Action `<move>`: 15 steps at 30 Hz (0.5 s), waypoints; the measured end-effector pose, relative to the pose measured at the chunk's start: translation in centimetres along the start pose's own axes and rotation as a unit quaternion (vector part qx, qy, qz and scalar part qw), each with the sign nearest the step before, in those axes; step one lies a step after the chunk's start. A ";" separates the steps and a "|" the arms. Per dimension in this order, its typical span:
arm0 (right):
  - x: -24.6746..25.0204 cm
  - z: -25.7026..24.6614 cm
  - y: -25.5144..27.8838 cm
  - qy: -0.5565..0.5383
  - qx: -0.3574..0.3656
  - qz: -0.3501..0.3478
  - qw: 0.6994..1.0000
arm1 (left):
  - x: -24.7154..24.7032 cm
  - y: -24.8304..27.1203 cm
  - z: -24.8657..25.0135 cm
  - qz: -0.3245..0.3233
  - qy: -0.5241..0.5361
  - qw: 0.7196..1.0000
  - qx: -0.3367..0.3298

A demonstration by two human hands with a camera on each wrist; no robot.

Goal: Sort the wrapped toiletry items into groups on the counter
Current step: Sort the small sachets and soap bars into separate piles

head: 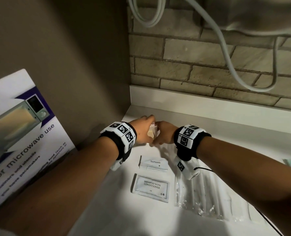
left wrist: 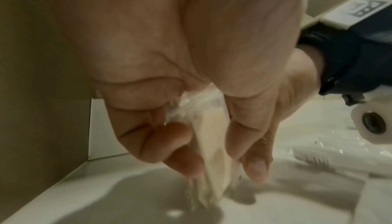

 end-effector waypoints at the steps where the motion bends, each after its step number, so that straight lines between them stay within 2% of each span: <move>1: -0.3 -0.1 0.0 0.013 0.002 -0.008 1.000 | -0.4 0.0 -0.2 -0.008 0.005 1.000 0.003; 7: 1.4 0.4 0.5 0.042 0.001 0.035 0.999 | 0.3 0.1 -1.1 0.012 0.102 0.994 0.028; 11: 1.8 0.7 1.1 0.078 -0.013 -0.018 0.997 | 0.5 0.2 -2.8 0.039 0.239 0.966 0.093; 15: 1.4 1.3 1.2 0.082 -0.043 -0.061 0.994 | -1.0 0.6 -3.9 0.001 0.325 0.934 0.151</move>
Point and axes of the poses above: each hand's wrist, its own y-axis away from the middle knuckle, its own x-axis out of the back of the hand, z = x × y, the point moved 8 cm from there along -y, towards the middle knuckle, and after that the axes turned 14 degrees about y, right-handed, at the moved point
